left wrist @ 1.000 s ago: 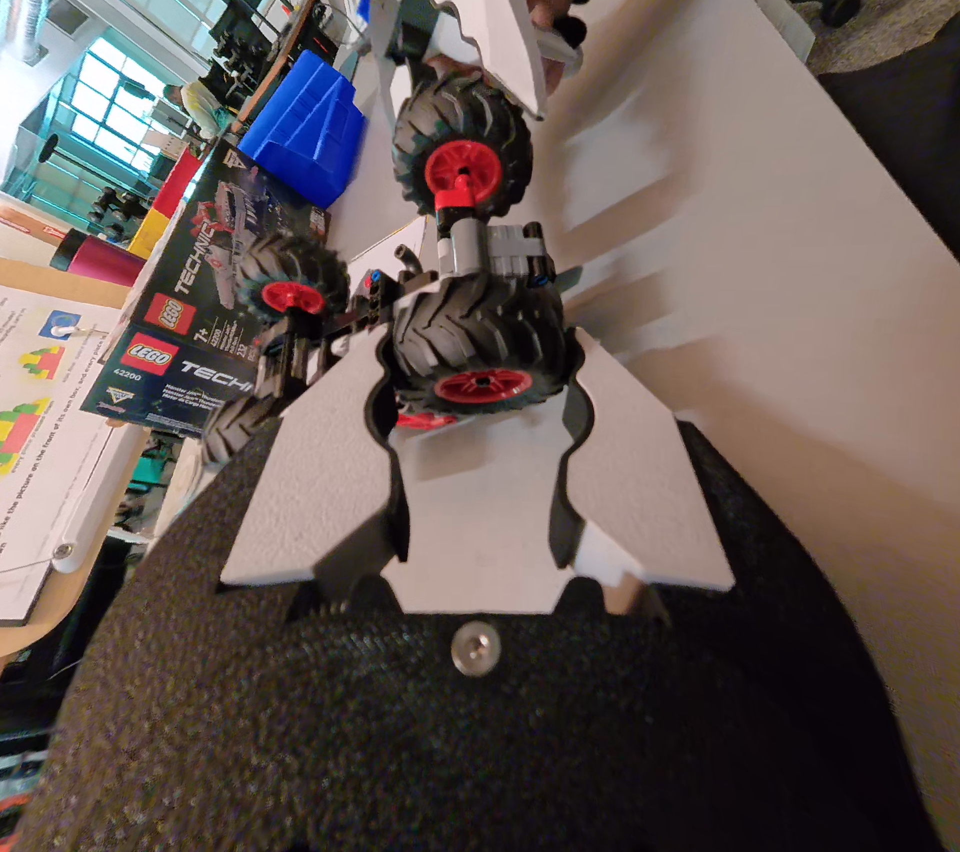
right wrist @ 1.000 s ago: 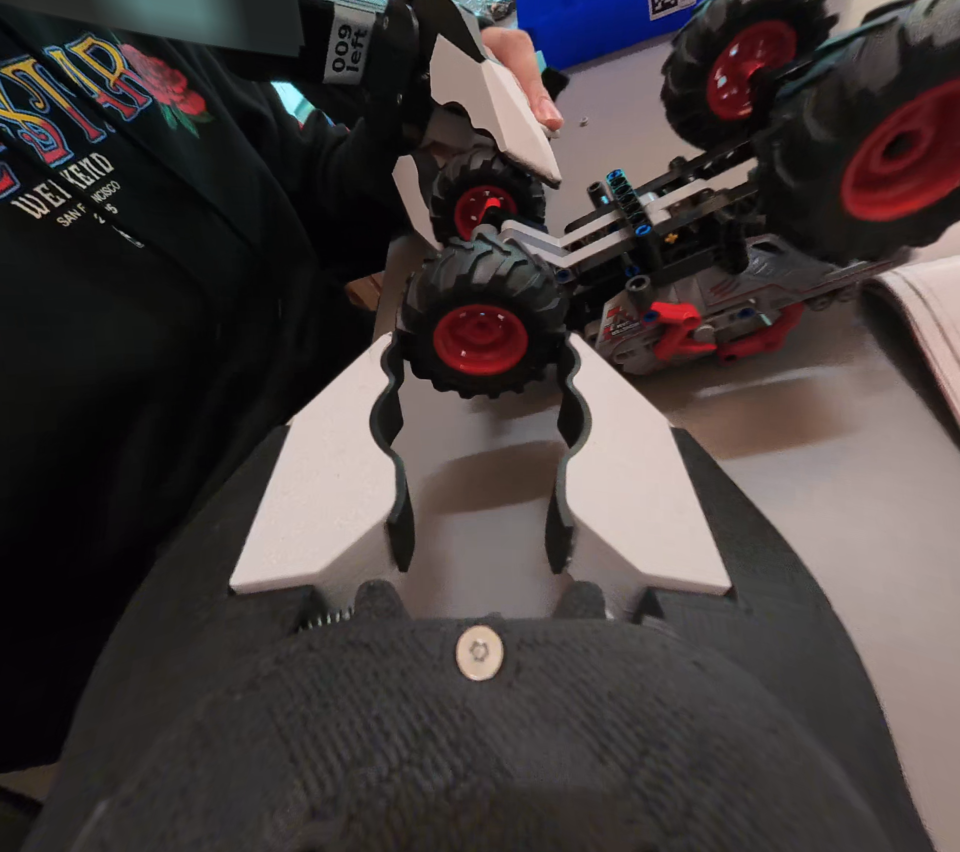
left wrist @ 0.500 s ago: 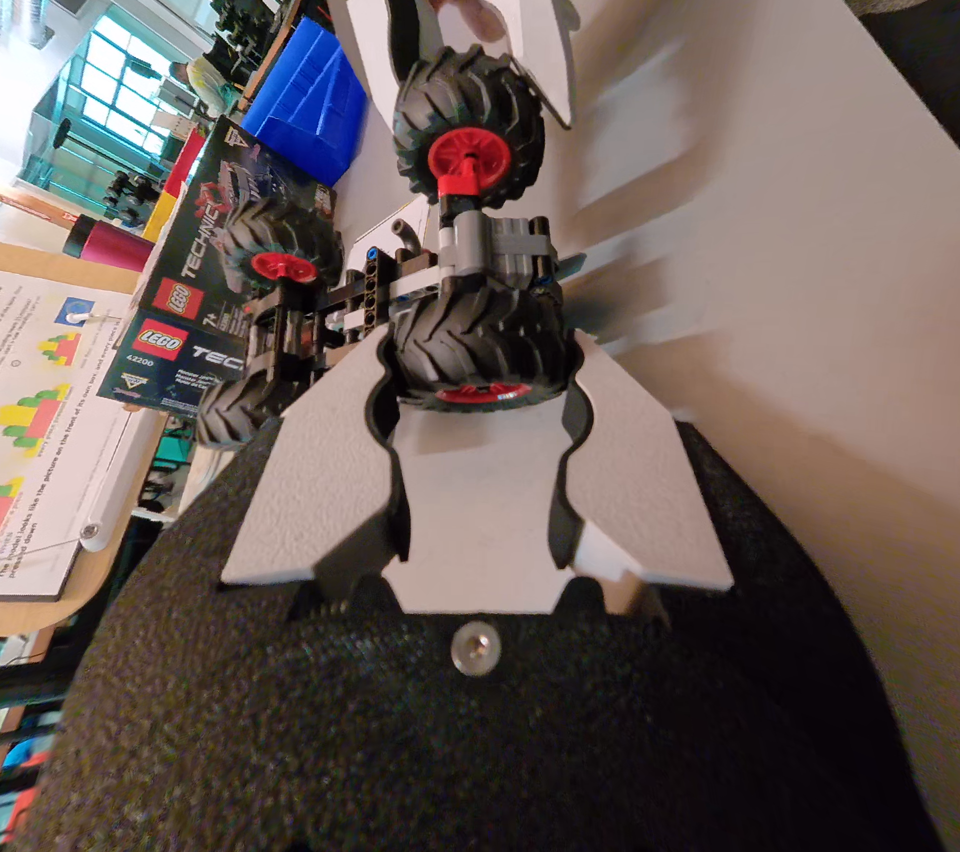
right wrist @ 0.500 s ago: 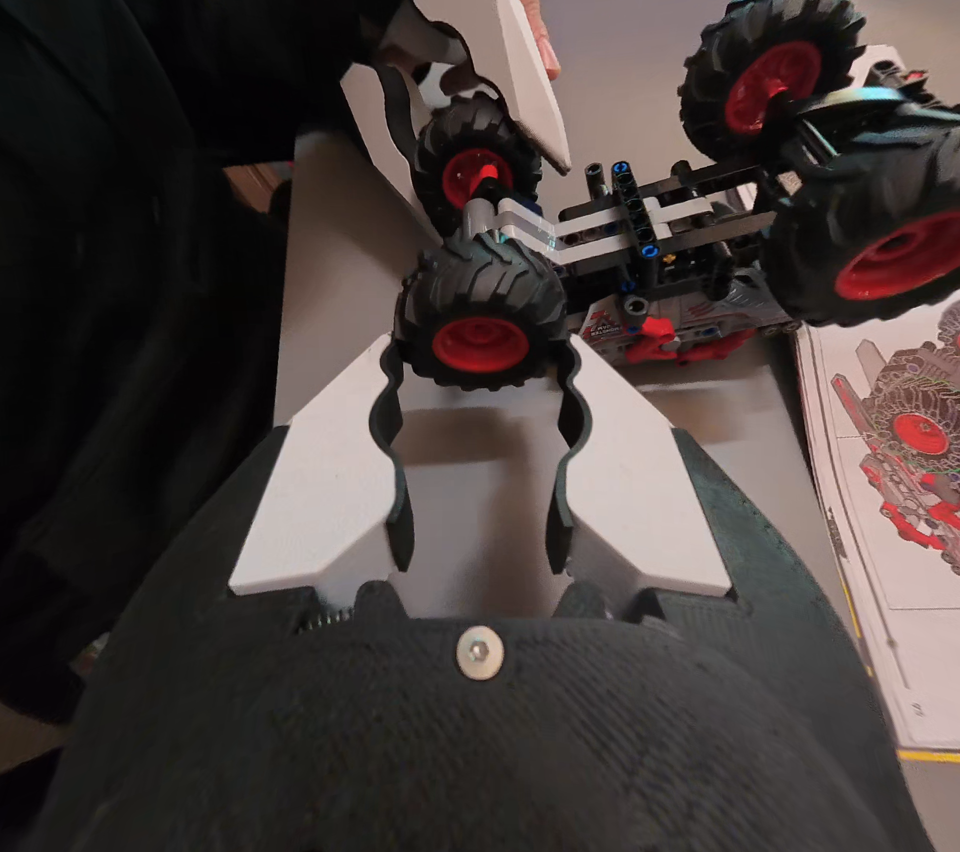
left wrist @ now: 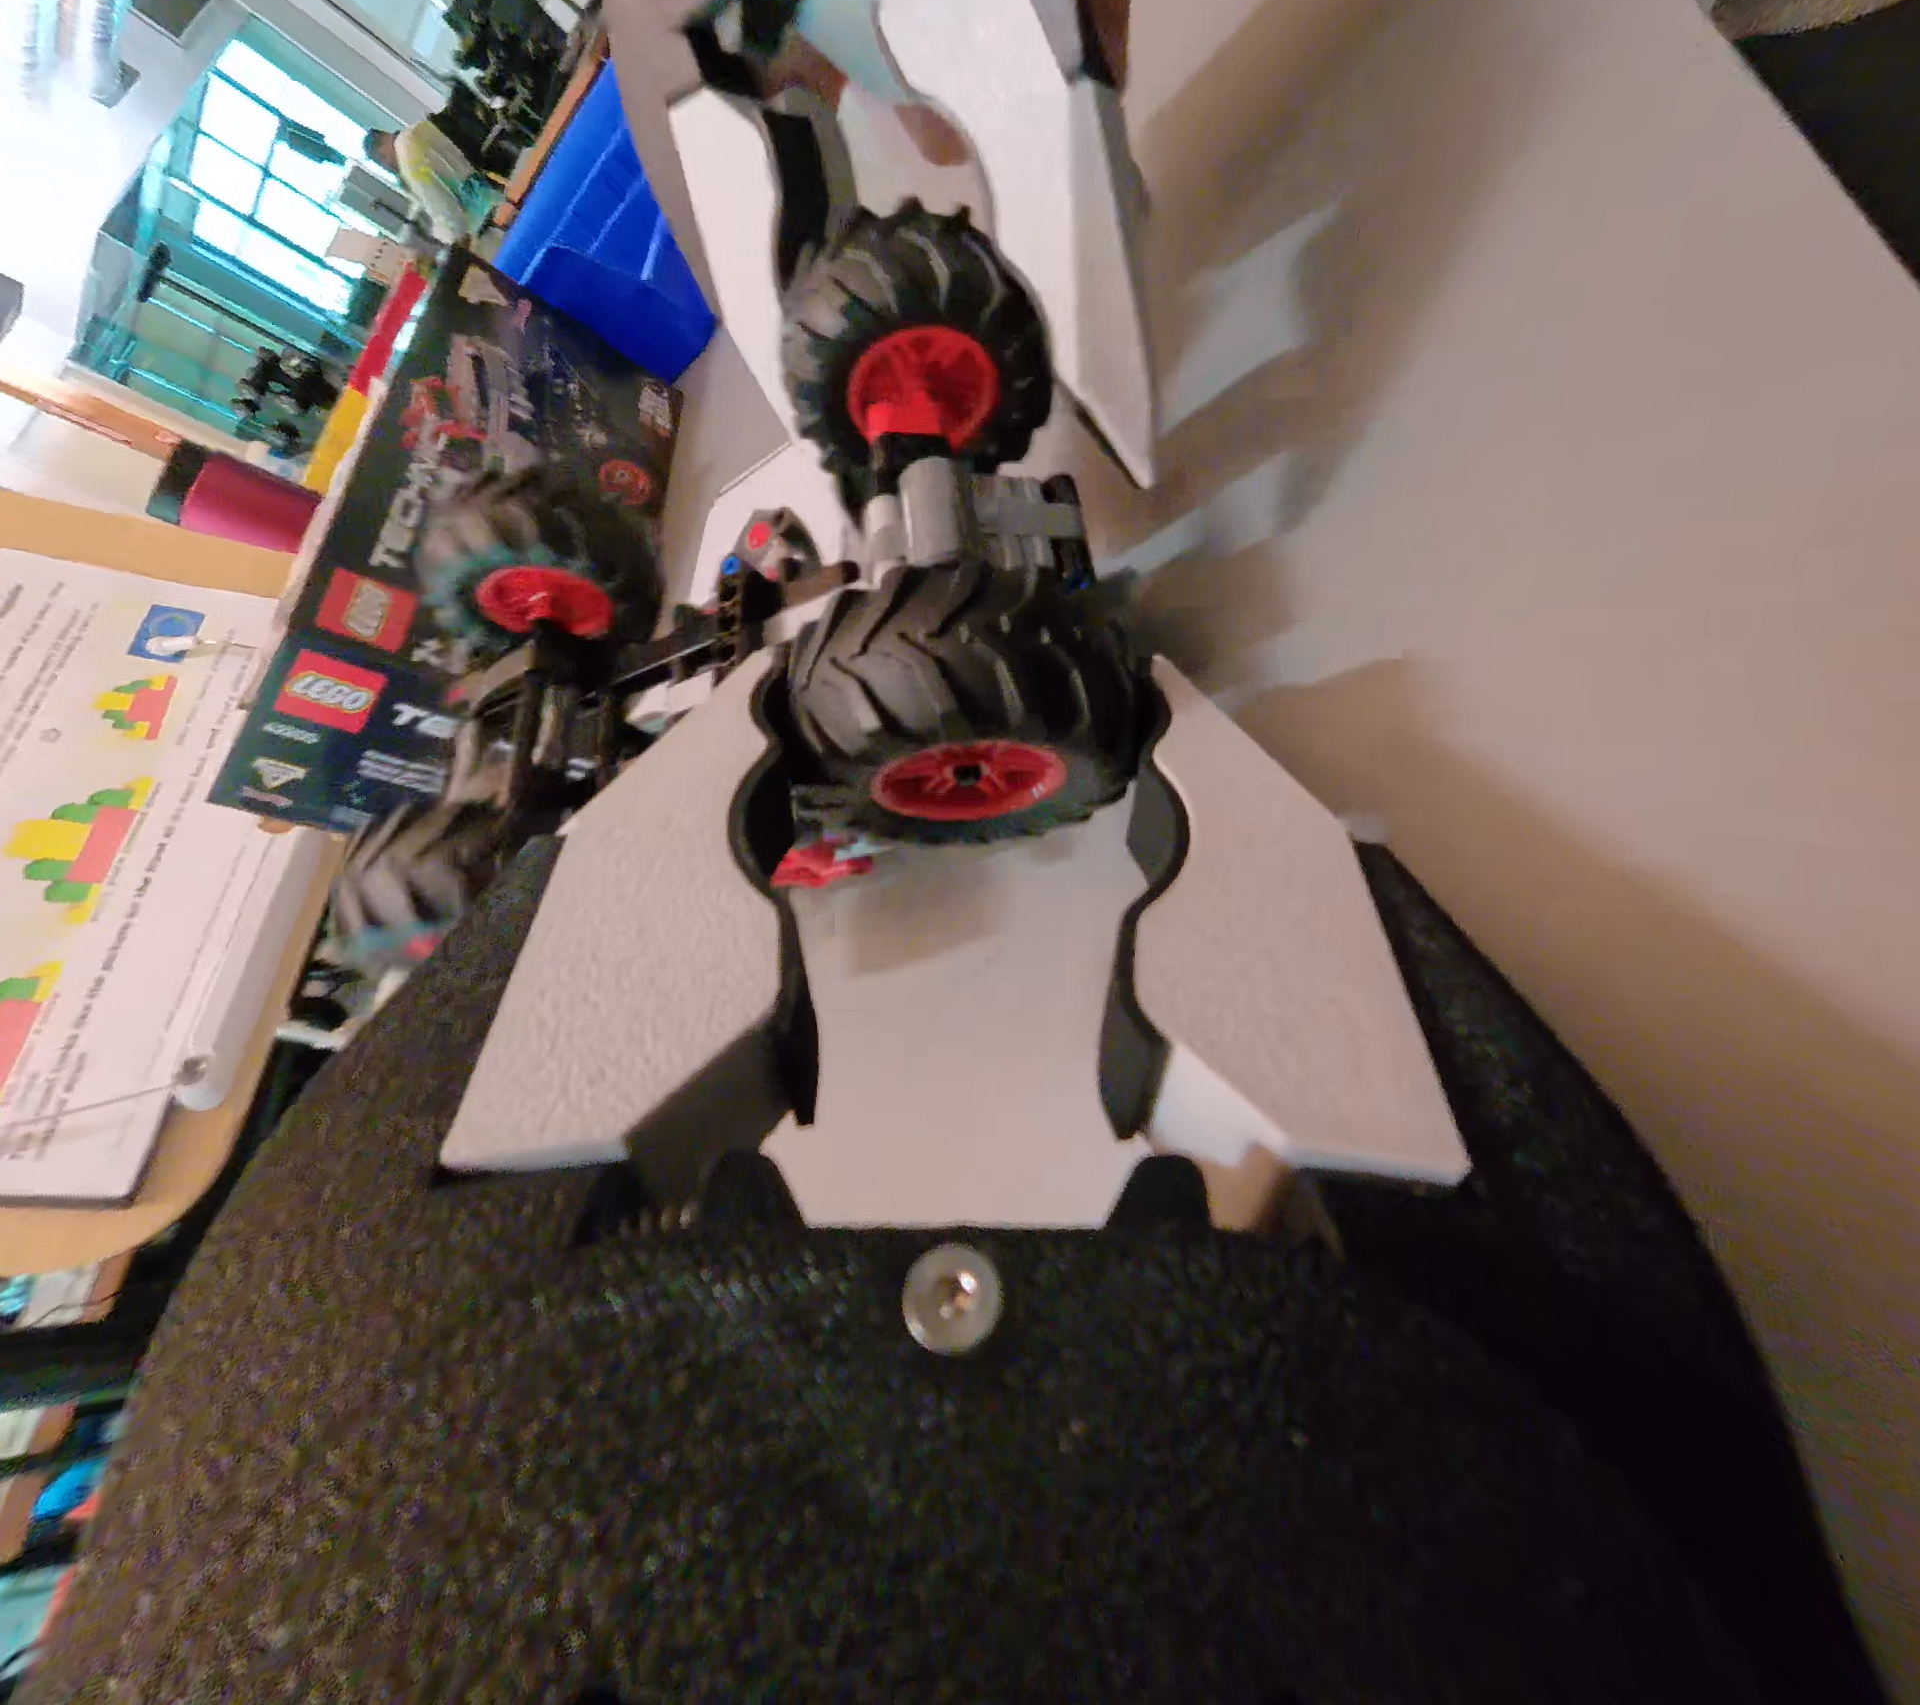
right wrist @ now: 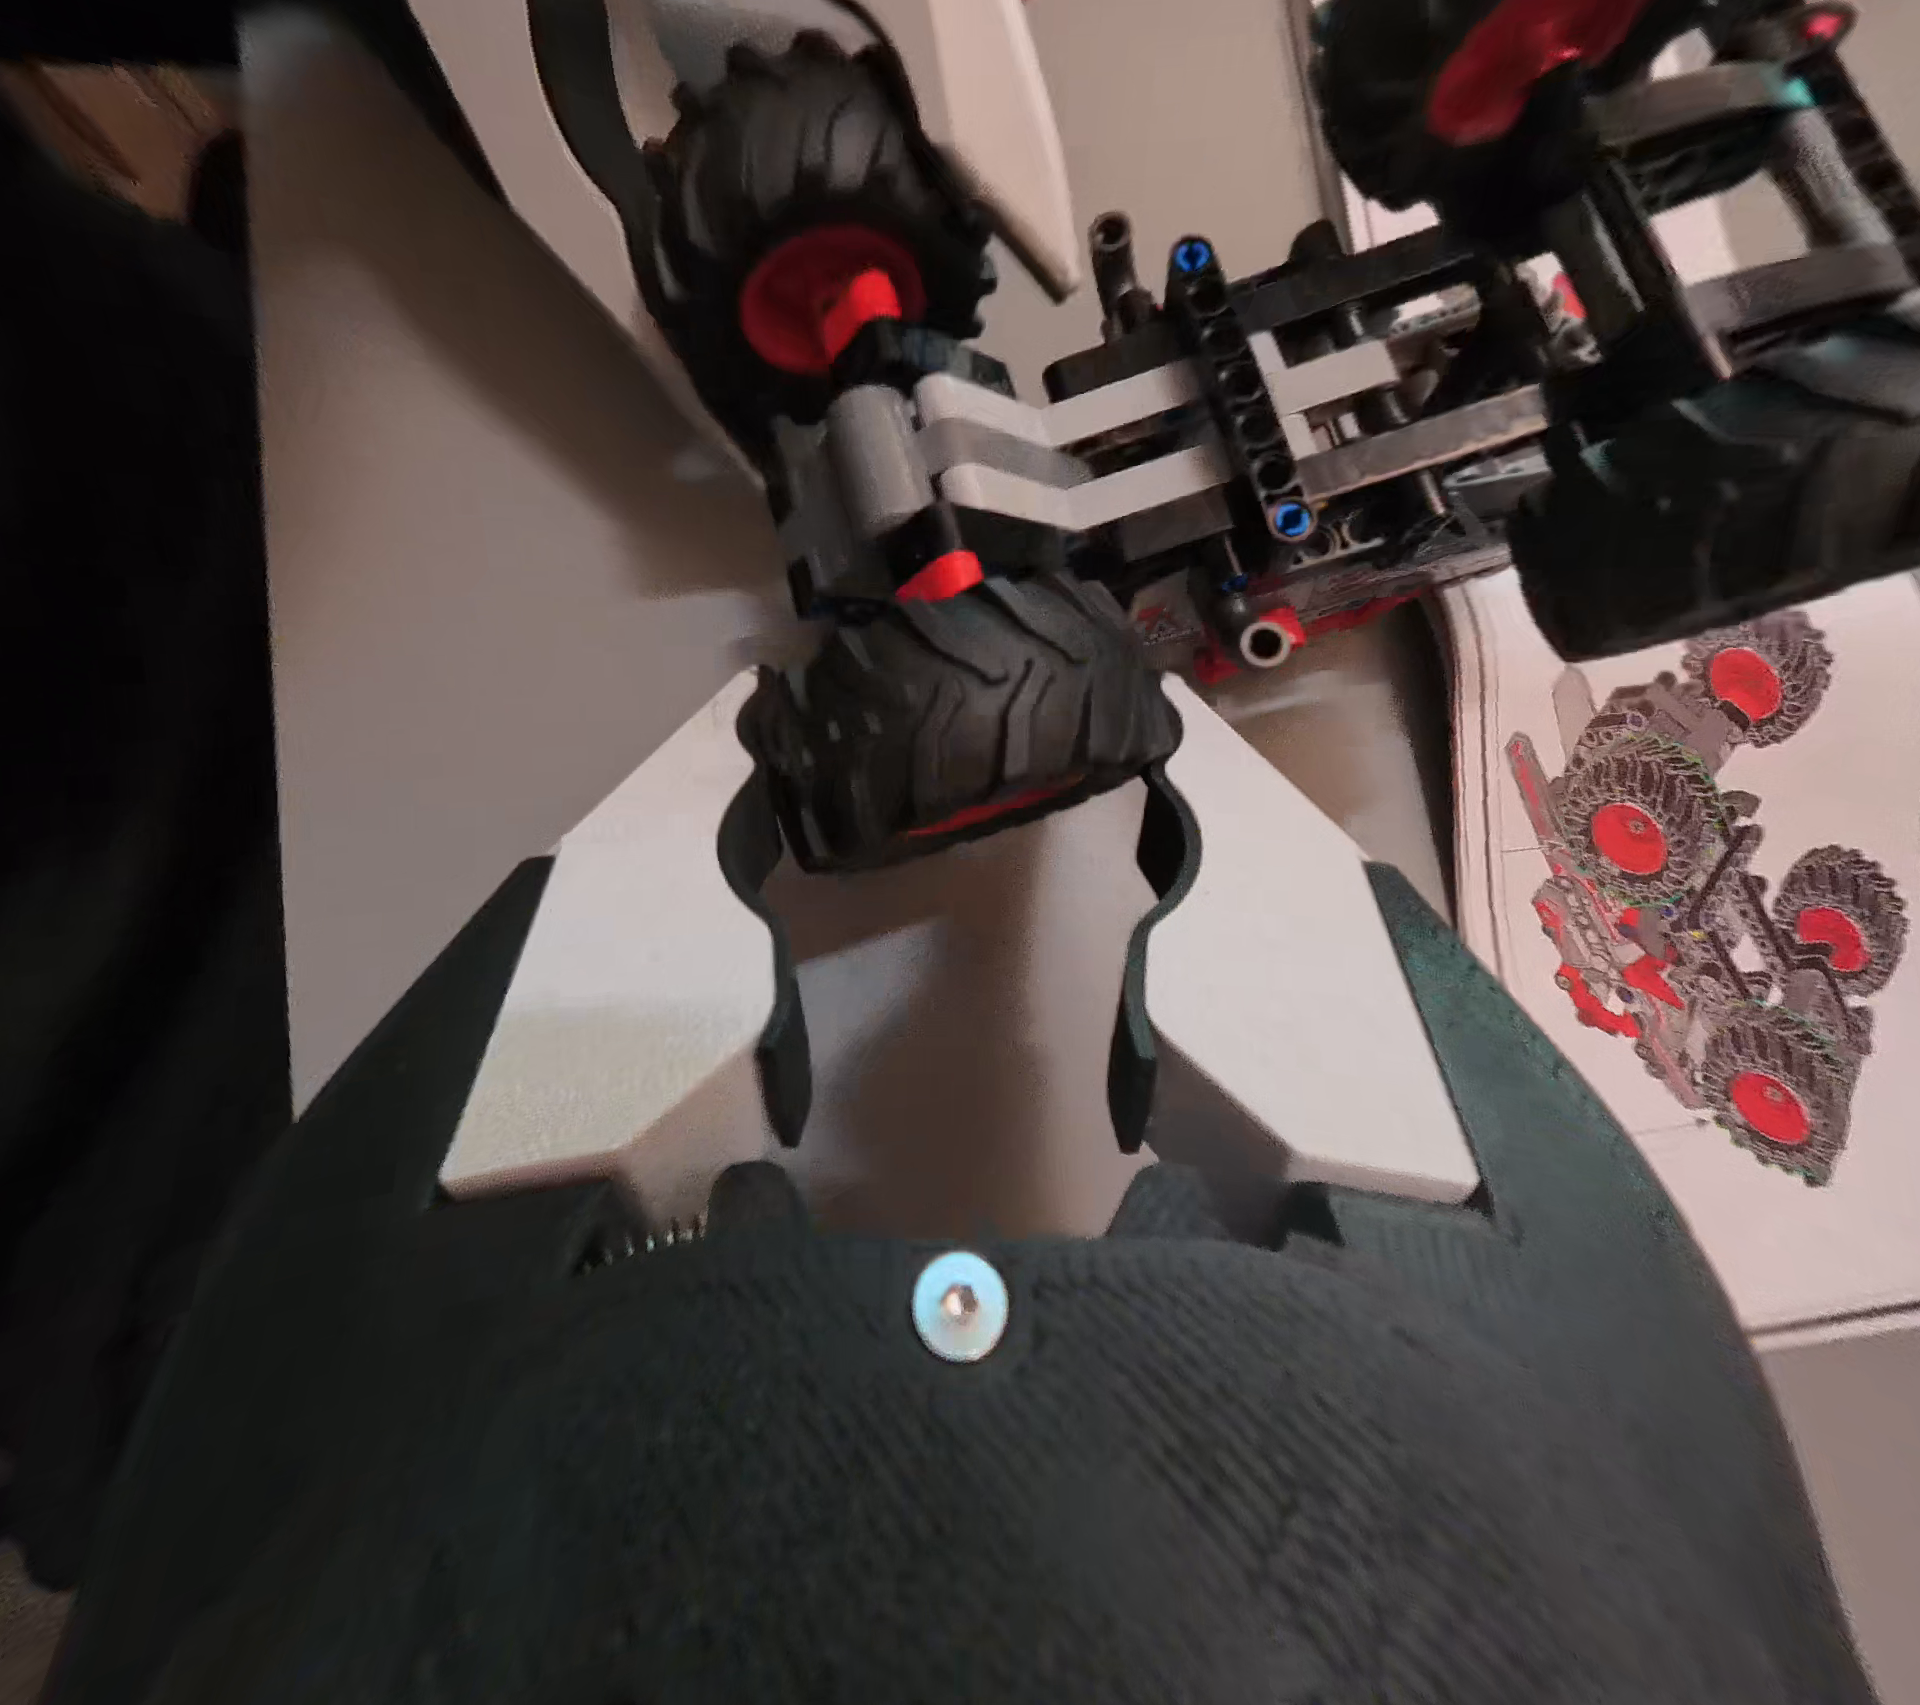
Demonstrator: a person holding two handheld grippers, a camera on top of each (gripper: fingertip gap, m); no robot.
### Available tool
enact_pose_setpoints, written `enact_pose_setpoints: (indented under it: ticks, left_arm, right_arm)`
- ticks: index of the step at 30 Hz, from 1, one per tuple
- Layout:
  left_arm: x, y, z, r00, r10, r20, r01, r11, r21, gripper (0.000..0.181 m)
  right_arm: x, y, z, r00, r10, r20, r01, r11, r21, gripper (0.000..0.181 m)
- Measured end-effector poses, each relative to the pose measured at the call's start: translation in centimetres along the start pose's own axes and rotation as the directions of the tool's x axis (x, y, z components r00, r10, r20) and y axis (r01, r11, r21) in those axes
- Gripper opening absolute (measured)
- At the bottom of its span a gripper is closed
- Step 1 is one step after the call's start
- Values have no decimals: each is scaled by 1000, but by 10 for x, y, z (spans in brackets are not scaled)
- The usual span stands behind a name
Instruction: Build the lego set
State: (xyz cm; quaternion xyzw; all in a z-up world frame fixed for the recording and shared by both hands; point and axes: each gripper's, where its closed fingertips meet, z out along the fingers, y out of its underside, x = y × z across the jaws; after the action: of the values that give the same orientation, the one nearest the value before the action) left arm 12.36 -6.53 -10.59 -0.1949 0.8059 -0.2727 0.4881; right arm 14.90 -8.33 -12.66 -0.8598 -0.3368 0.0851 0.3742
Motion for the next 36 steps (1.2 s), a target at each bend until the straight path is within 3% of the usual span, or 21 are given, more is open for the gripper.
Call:
enact_pose_setpoints:
  ticks: [2, 4, 6, 9, 13, 19, 28, 31, 34, 36]
  left_arm:
    - [-1, 2, -1, 1000, -9, 3, 9, 1000, 3, 61]
    - [-1, 2, -1, 1000, -10, 14, 10, 1000, 4, 62]
    - [-1, 2, 0, 1000, 13, 23, -13, 1000, -5, 62]
    - [-1, 0, 2, 1000, 16, 21, -16, 1000, -1, 62]
    - [-2, 0, 3, 1000, 8, 25, -8, 1000, 8, 63]
    - [-3, 0, 3, 999, -30, 35, 29, 999, 29, 63]
    - [-9, 1, 9, 997, -15, 73, 15, 1000, -6, 63]
    - [-11, 1, 9, 996, 11, 90, -8, 1000, -29, 63]
    - [-14, 5, 8, 981, 142, 133, -129, 987, -97, 61]
    - [-14, 6, 8, 983, 118, 142, -107, 990, -88, 61]
  right_arm:
    - [1, -3, -5, 1000, -7, -24, 7, 1000, 22, 68]
    - [8, -8, -20, 995, -22, -94, 25, 999, 29, 80]
    - [13, -21, -38, 966, -158, -206, 158, 987, -16, 79]
    - [1, -46, -36, 851, -449, -271, 425, 893, -147, 72]
    - [4, -33, -3, 708, -667, -232, 558, 730, -395, 75]
    - [8, -28, 13, 717, -637, -283, 523, 760, -387, 57]
    - [25, -21, 21, 548, -769, -328, 542, 626, -561, 55]
    - [29, -21, 21, 551, -770, -322, 520, 619, -589, 54]
    - [35, -21, 21, 528, -789, -315, 516, 592, -618, 54]
    - [35, -22, 21, 543, -787, -294, 520, 590, -617, 53]
